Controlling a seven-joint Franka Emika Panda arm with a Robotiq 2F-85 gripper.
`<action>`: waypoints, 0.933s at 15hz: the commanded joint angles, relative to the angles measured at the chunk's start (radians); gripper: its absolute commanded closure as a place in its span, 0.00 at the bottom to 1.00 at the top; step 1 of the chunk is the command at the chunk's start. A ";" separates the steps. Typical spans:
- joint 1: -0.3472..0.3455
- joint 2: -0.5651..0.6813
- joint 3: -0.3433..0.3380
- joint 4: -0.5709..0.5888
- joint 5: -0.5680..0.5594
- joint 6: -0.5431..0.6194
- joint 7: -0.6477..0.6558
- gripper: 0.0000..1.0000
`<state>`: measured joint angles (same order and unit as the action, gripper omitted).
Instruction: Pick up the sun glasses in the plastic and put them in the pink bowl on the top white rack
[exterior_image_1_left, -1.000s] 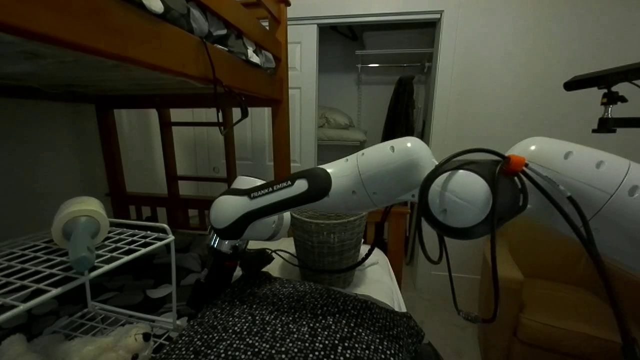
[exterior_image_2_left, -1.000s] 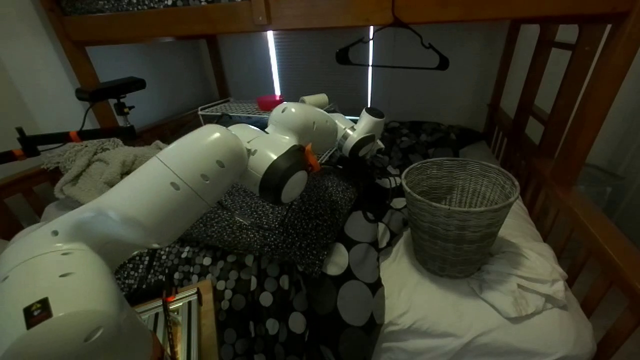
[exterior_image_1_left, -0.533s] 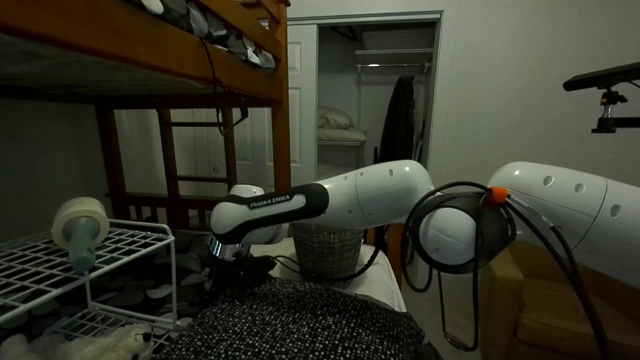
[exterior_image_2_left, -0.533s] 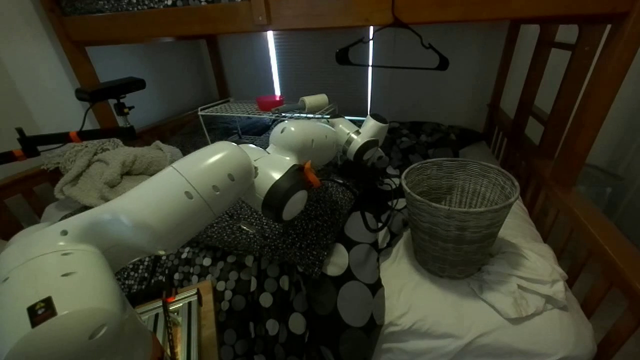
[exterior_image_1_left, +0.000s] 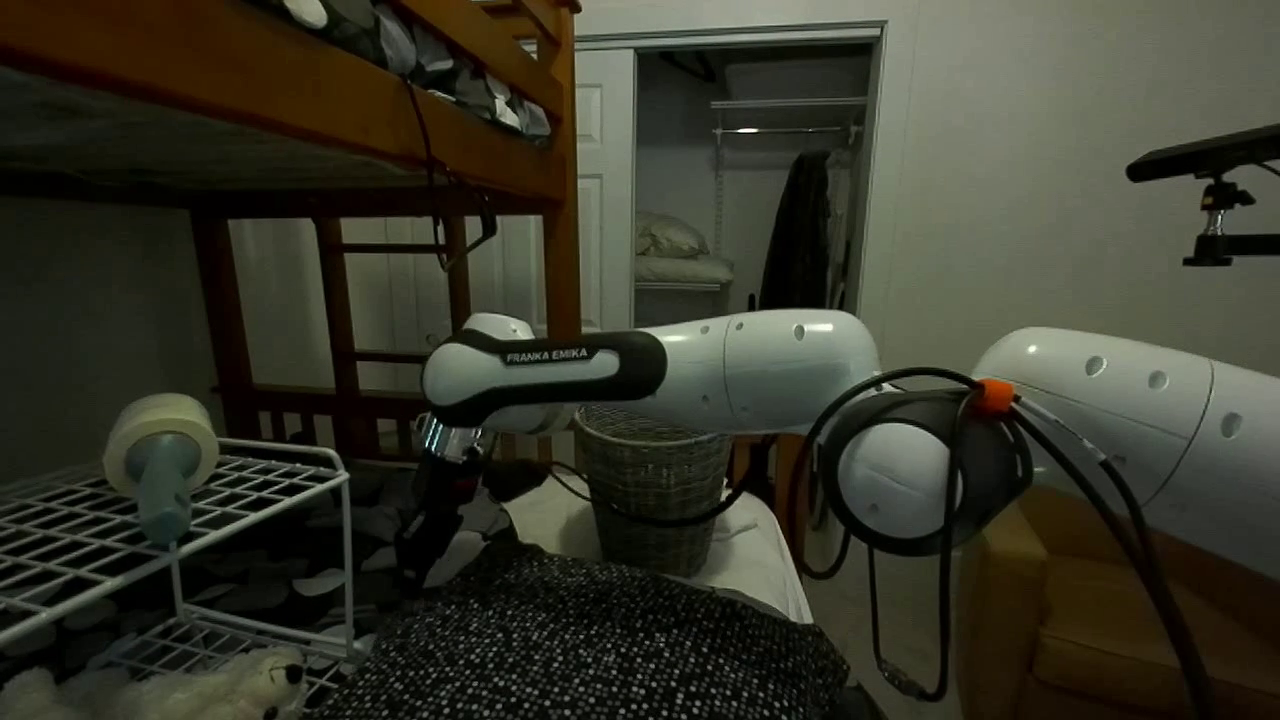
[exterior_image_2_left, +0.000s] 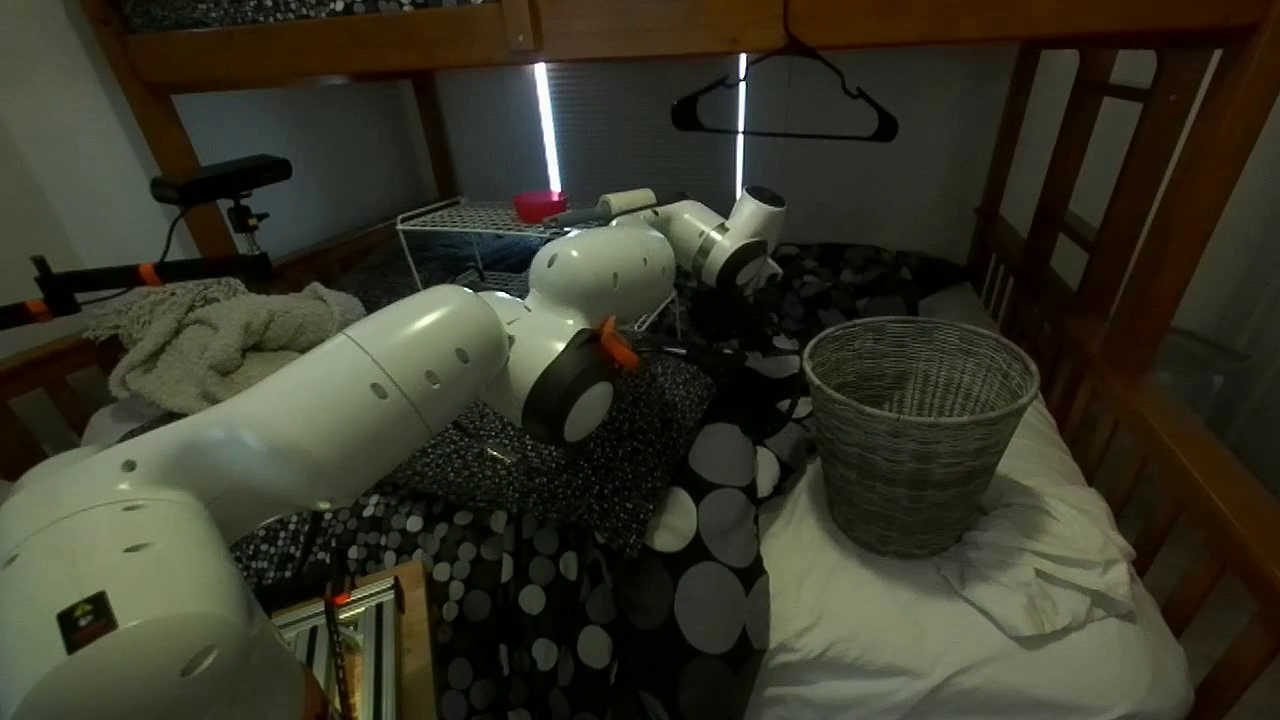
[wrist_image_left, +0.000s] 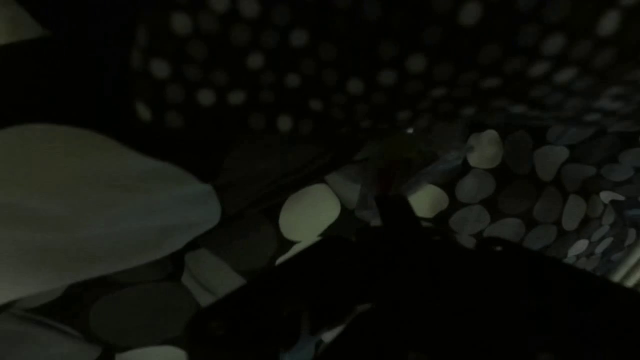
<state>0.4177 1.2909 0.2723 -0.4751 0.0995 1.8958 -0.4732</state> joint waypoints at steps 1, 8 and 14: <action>-0.005 -0.053 -0.027 0.027 -0.016 -0.035 0.001 1.00; -0.014 -0.137 -0.041 0.033 -0.013 -0.105 -0.005 1.00; -0.028 -0.197 -0.012 0.039 0.012 -0.135 -0.104 1.00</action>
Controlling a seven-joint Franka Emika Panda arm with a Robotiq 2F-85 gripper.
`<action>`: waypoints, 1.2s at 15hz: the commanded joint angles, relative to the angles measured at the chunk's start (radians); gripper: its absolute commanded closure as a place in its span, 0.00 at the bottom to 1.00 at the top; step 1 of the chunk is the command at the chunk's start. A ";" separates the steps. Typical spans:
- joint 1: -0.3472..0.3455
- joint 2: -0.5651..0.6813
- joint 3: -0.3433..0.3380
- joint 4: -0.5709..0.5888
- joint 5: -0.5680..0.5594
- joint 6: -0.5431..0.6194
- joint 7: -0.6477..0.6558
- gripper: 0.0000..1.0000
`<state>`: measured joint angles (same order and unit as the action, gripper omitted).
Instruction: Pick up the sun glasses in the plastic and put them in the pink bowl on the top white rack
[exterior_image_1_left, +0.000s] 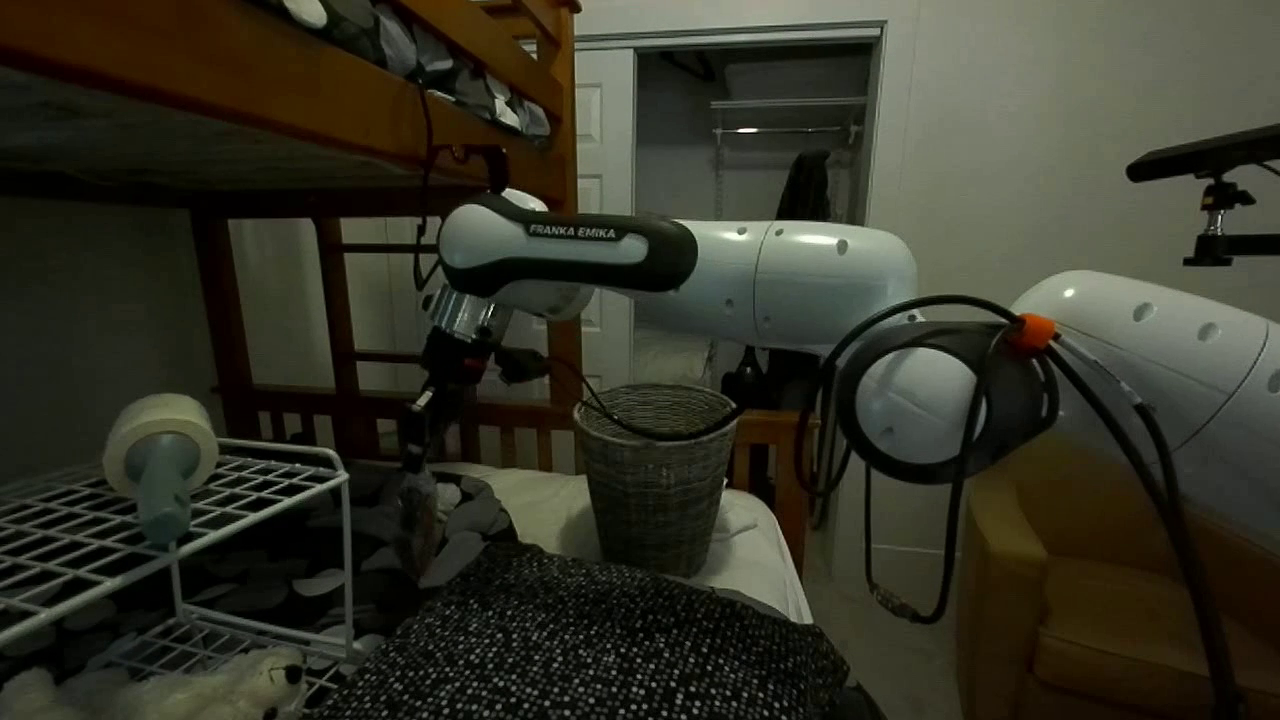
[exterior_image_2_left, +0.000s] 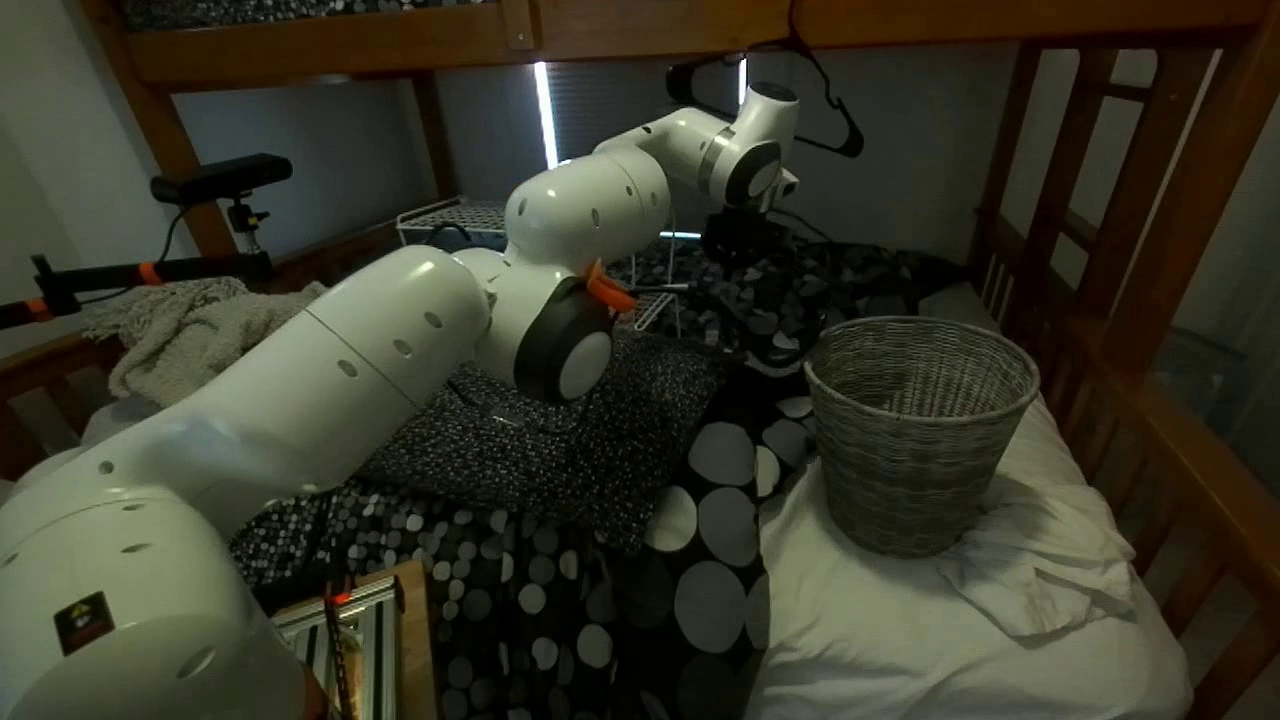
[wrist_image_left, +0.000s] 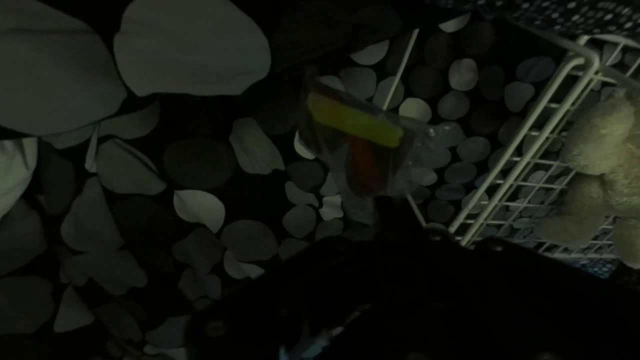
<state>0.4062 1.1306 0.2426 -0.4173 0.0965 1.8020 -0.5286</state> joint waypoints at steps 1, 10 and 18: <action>-0.020 -0.040 0.017 -0.025 0.022 -0.048 -0.029 1.00; -0.049 -0.009 0.035 -0.008 0.077 0.067 0.126 0.99; -0.044 -0.017 0.035 -0.022 0.081 0.124 0.108 1.00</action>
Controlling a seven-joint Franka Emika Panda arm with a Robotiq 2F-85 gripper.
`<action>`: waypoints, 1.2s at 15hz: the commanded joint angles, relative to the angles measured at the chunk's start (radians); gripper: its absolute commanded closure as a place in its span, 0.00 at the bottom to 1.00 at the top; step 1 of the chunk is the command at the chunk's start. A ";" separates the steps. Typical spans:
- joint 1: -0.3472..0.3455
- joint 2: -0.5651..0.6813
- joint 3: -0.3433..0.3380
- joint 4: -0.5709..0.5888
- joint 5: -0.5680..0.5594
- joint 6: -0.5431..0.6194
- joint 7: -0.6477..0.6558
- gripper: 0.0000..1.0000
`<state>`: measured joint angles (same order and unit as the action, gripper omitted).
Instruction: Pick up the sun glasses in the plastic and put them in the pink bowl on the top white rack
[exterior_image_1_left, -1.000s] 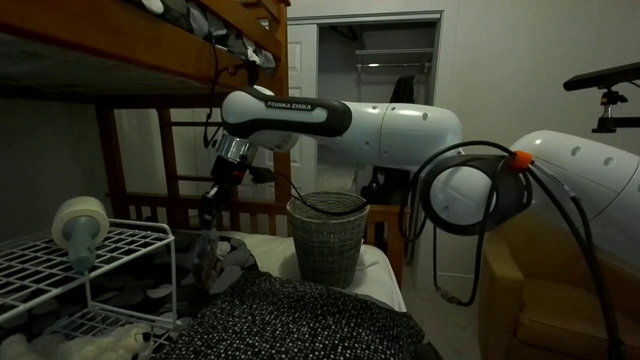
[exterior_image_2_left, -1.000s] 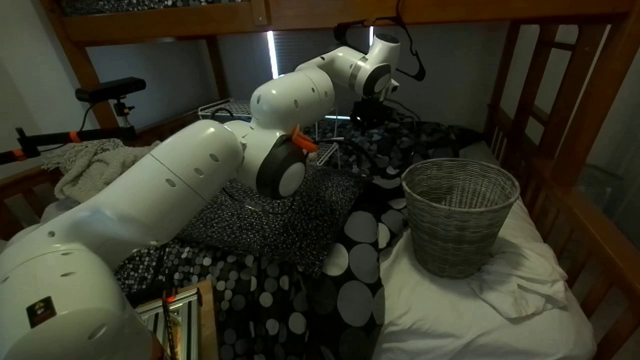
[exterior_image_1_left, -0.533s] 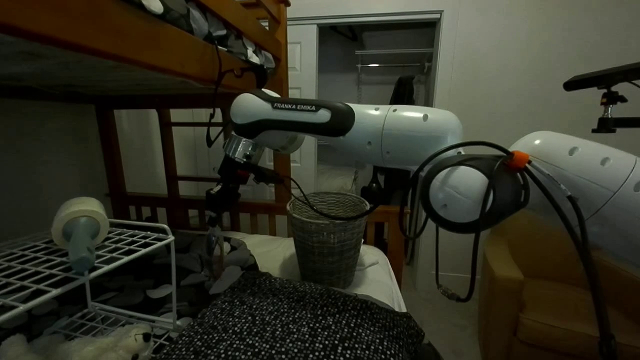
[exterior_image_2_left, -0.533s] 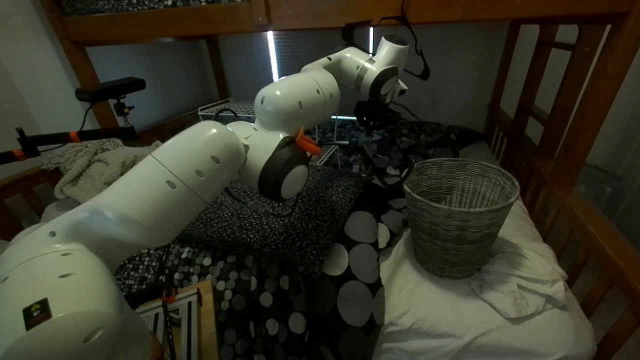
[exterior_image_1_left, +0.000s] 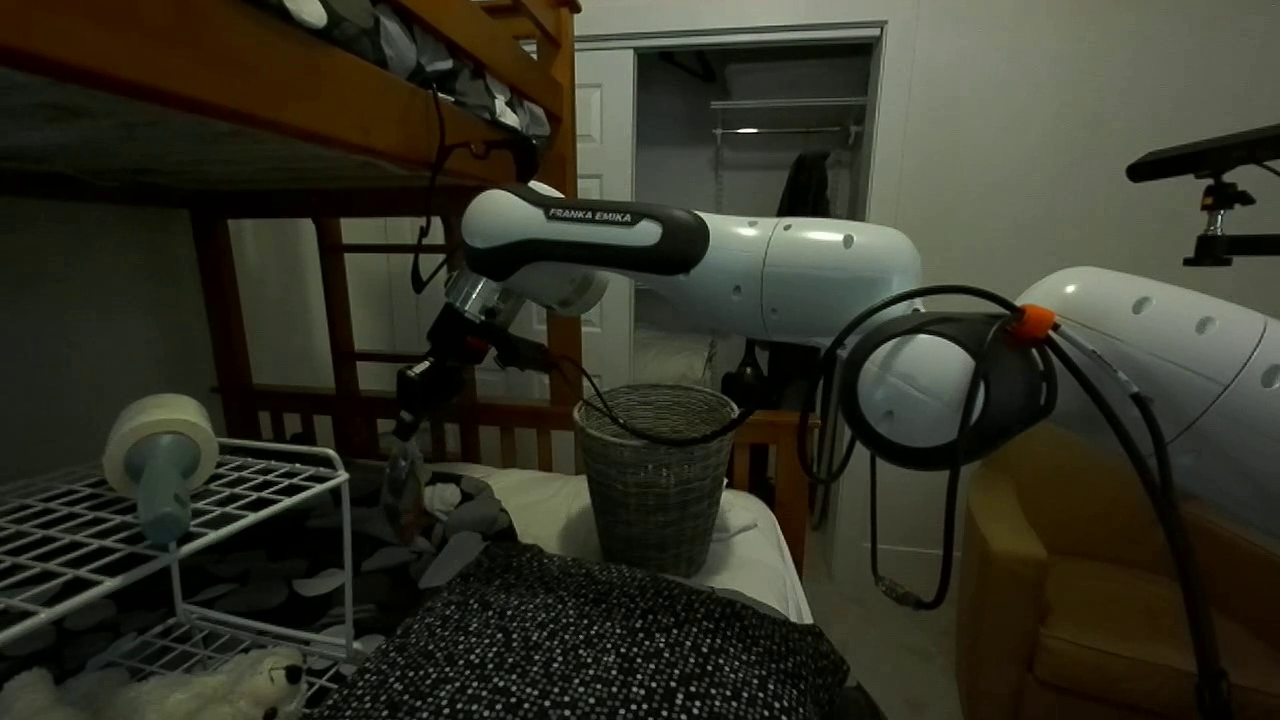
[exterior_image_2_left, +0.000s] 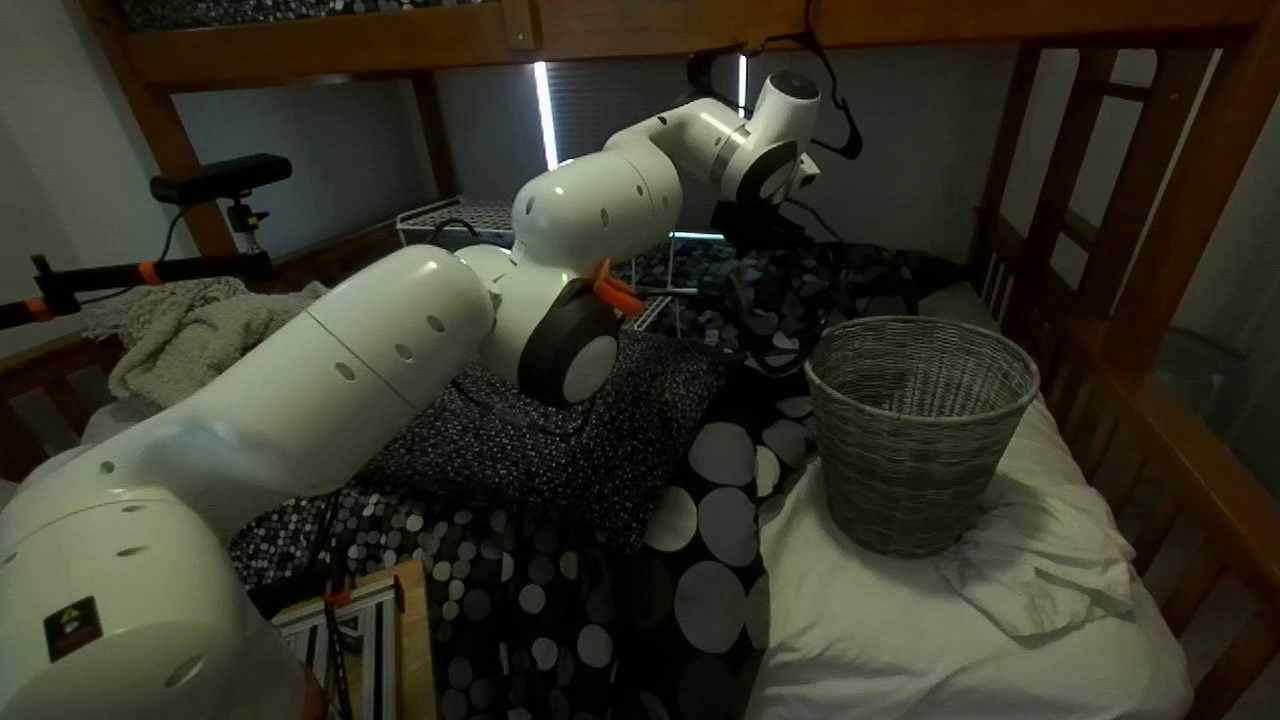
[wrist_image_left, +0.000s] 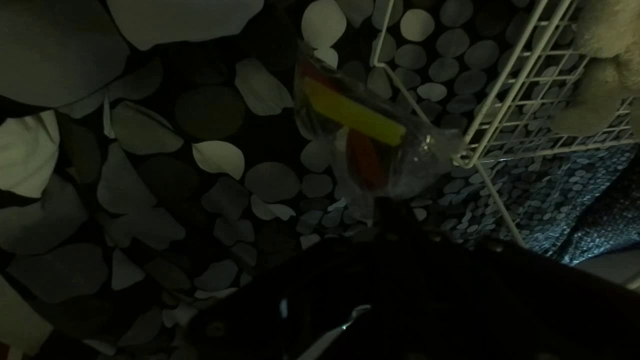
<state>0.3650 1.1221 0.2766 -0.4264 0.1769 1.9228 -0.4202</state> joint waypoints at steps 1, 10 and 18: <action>0.012 -0.015 -0.007 -0.021 -0.012 -0.016 0.003 1.00; 0.119 0.013 -0.020 -0.035 -0.019 -0.080 0.182 1.00; 0.182 -0.102 -0.167 -0.030 -0.148 -0.017 0.572 1.00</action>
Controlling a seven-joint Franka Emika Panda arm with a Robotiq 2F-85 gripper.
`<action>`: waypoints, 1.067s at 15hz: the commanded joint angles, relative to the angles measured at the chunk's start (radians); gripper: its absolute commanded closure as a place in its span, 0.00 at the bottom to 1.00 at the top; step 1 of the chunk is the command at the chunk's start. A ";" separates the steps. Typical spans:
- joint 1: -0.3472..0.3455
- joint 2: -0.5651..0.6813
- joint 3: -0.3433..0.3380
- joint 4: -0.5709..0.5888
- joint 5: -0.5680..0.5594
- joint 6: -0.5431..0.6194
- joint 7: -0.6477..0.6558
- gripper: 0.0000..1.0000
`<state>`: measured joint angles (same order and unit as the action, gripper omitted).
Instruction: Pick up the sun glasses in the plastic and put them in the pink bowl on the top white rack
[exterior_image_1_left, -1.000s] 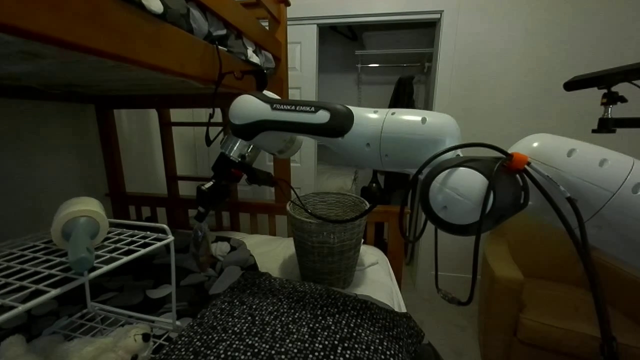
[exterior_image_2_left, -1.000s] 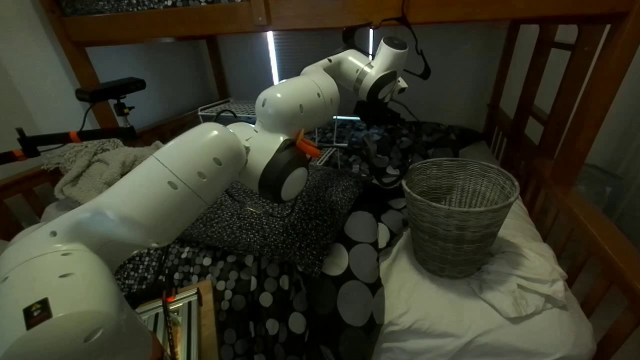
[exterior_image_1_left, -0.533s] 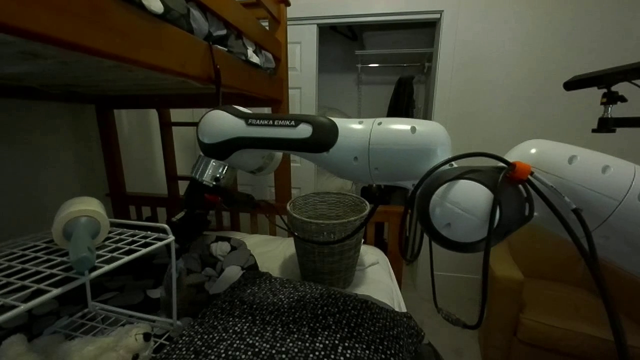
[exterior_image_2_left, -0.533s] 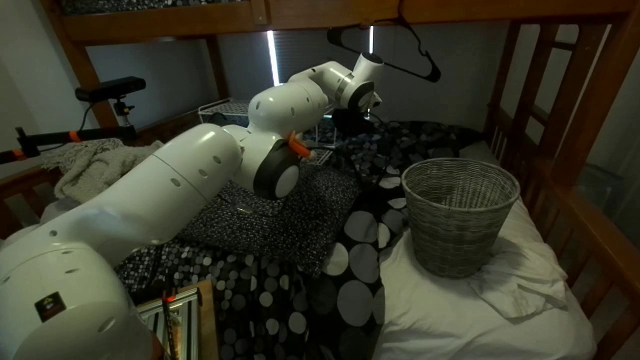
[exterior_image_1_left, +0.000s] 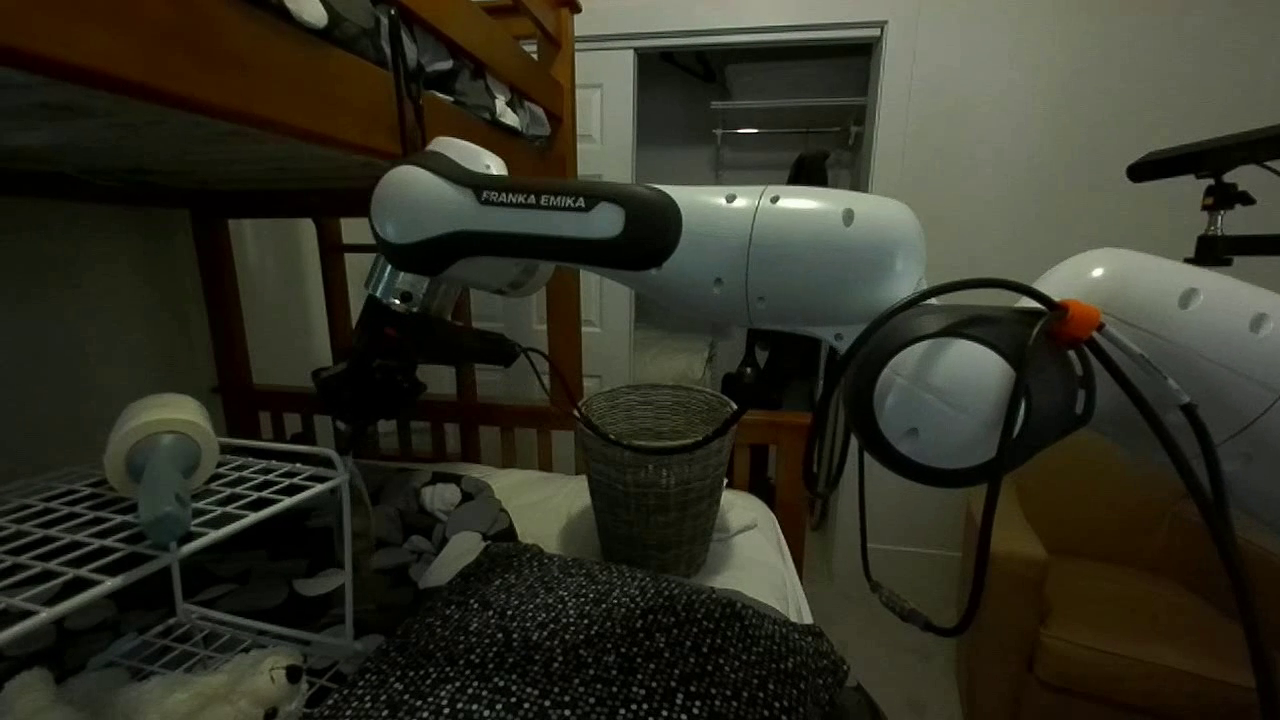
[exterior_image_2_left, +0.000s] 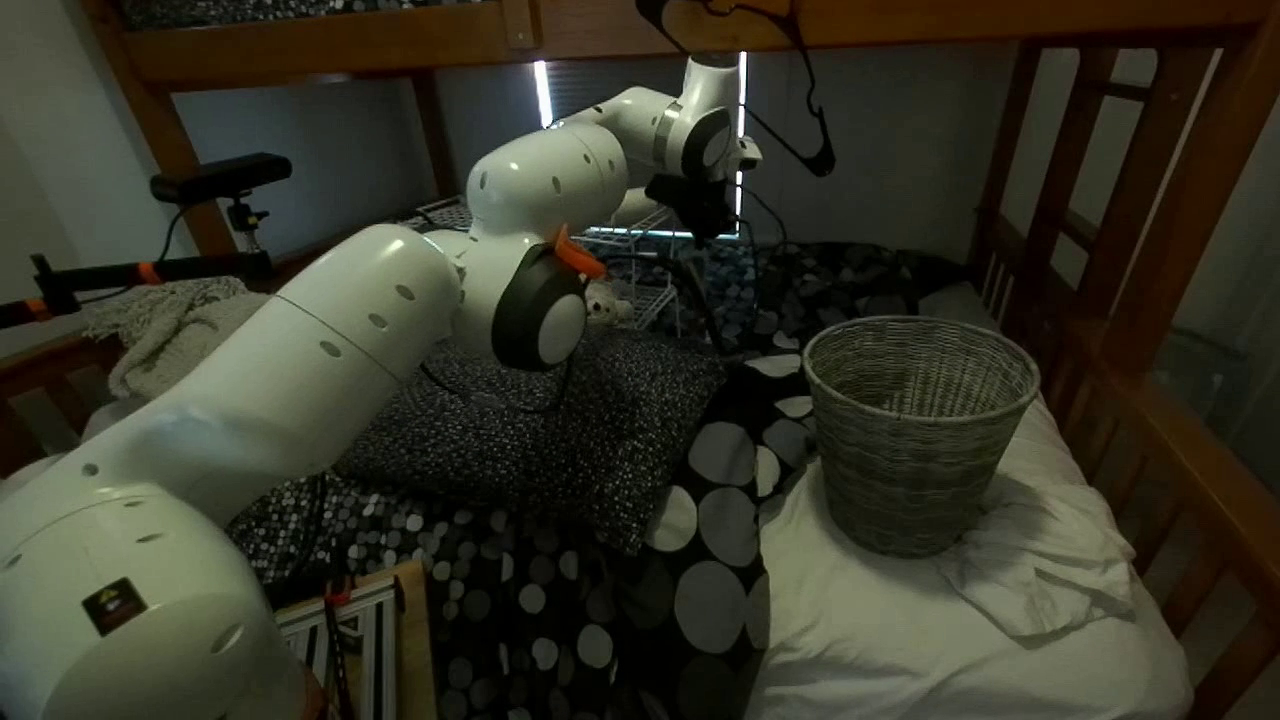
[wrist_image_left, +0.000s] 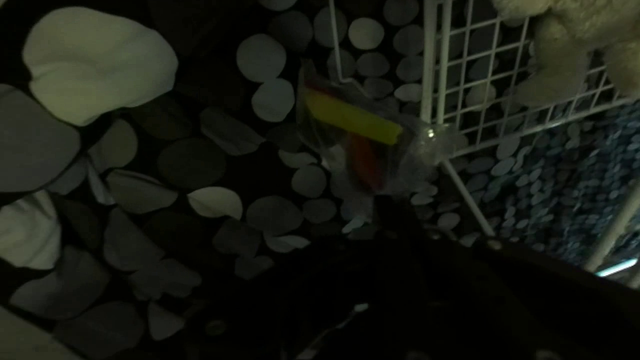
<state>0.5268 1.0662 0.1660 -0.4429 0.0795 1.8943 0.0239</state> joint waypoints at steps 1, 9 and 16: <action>0.002 -0.028 -0.014 -0.022 -0.017 0.012 0.043 1.00; -0.019 -0.031 -0.081 -0.026 -0.043 -0.020 0.257 1.00; -0.050 -0.064 -0.076 -0.037 -0.078 -0.179 -0.015 1.00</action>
<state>0.4780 1.0396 0.0951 -0.4527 0.0442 1.7901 0.1150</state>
